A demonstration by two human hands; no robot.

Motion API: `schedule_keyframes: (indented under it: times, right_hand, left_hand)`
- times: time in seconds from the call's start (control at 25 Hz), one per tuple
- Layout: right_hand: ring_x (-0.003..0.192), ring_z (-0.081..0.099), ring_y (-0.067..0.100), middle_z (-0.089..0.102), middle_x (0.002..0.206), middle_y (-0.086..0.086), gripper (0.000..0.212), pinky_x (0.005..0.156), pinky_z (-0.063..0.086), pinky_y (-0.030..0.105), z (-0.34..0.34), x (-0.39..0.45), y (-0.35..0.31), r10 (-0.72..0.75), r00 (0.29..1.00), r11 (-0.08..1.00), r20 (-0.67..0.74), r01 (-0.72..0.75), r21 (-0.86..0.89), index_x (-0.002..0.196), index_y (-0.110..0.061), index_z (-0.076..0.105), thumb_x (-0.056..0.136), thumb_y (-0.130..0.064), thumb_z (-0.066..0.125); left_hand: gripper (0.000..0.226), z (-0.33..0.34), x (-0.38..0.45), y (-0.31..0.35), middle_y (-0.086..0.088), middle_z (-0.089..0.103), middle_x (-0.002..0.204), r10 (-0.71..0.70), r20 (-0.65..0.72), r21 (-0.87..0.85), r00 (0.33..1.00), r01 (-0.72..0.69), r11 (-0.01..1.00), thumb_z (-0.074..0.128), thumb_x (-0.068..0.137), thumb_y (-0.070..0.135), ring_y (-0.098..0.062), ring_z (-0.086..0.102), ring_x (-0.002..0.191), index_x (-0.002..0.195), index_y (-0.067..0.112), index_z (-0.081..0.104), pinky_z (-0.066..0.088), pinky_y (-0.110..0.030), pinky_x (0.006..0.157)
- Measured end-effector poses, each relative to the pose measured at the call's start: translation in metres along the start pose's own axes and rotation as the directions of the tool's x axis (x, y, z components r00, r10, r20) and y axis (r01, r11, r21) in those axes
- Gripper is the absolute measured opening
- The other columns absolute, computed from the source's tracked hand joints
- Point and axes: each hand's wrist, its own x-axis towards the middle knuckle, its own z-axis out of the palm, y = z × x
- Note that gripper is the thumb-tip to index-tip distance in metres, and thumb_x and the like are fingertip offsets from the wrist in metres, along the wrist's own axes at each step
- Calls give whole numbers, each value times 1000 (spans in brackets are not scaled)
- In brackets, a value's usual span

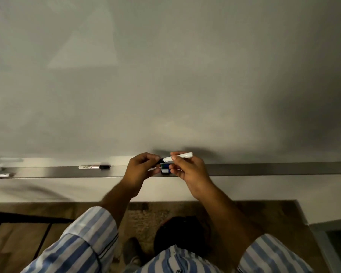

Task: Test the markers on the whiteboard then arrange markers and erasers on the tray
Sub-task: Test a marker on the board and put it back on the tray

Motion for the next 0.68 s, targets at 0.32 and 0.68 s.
schedule_keyframes:
  times: [0.32, 0.68]
  right_hand:
    - [69, 70, 19, 80, 88, 3, 13, 58, 54, 29, 26, -20, -5, -196, 953, 879, 231, 275, -390, 107, -17, 78, 104, -24, 67]
    - [82, 75, 29, 80, 99, 9, 16, 64, 61, 35, 87, -47, -58, -450, 829, 807, 332, 537, -246, 115, -17, 75, 102, -17, 64]
  left_hand:
    - [20, -21, -33, 31, 20, 68, 88, 283, 367, 645, 886, -461, 609, 53, 111, 28, -3, 63, 84, 99, 34, 67, 50, -22, 75]
    - [27, -57, -35, 105, 9, 59, 70, 637, 388, 595, 666, -709, 379, 62, 102, 49, -12, 53, 61, 98, 23, 63, 44, -31, 59]
